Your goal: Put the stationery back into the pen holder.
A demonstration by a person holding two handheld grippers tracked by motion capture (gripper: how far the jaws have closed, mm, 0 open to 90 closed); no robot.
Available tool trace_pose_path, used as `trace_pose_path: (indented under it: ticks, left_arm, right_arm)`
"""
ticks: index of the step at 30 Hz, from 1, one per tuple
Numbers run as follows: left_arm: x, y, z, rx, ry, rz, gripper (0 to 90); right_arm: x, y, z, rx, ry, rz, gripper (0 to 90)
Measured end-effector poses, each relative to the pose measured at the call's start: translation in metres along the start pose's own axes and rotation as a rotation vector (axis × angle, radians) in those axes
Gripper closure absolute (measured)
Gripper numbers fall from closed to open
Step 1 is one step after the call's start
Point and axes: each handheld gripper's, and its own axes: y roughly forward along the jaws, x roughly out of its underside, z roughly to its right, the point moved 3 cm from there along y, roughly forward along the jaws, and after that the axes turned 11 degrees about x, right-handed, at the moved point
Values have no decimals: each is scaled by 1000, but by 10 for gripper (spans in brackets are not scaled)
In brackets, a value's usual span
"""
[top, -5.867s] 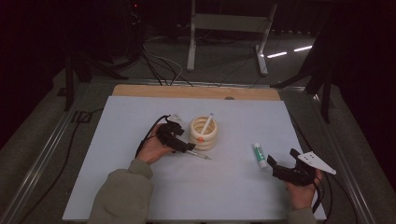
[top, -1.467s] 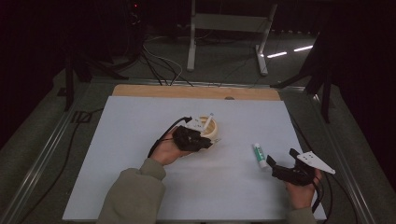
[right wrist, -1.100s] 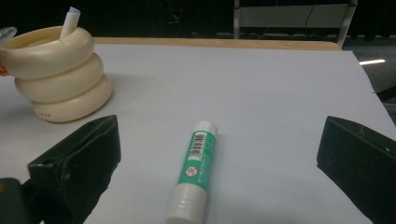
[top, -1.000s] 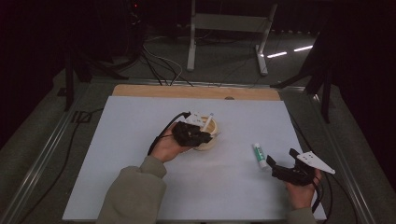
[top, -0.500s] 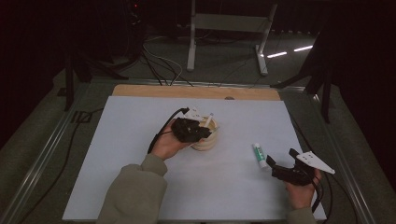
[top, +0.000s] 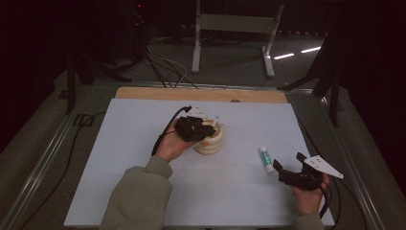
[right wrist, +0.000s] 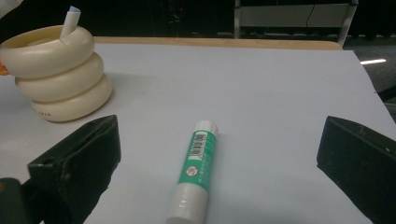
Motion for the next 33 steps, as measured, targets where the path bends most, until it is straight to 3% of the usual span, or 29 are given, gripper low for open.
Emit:
trace_pose_path:
  ticks: [20,33]
  left_arm:
    - [-8,-2,-8,-42,-39,26,807]
    - [-12,0,-15,-73,-90,68,807]
  right_arm:
    - [0,0,0,0,-2,1,0]
    - [0,0,0,1,-1,0,0]
